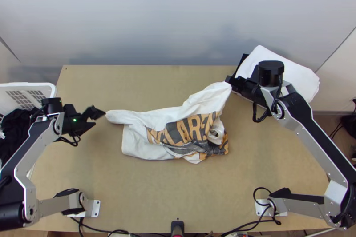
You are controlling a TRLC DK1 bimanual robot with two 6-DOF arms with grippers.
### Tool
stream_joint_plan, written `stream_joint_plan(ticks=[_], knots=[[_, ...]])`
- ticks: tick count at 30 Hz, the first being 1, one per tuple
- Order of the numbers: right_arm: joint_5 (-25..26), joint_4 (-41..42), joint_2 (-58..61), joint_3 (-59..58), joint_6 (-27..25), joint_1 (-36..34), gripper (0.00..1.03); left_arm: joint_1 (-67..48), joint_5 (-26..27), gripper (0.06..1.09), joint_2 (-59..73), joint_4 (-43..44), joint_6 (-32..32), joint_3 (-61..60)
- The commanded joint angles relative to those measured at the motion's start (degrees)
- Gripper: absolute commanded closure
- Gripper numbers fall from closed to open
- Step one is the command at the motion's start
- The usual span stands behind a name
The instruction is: Fold the t-shirt
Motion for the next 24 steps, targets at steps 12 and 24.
stream_joint_plan(ticks=[12,24], knots=[[0.0,2.2,2.2,-0.2,0.9,0.9,1.0,1.6,10.0,0.11,10.3,7.8,-21.4,-0.2],[0.1,2.5,3.0,0.1,1.0,0.9,1.0,-0.7,9.7,0.11,11.4,18.4,-24.0,-1.0]])
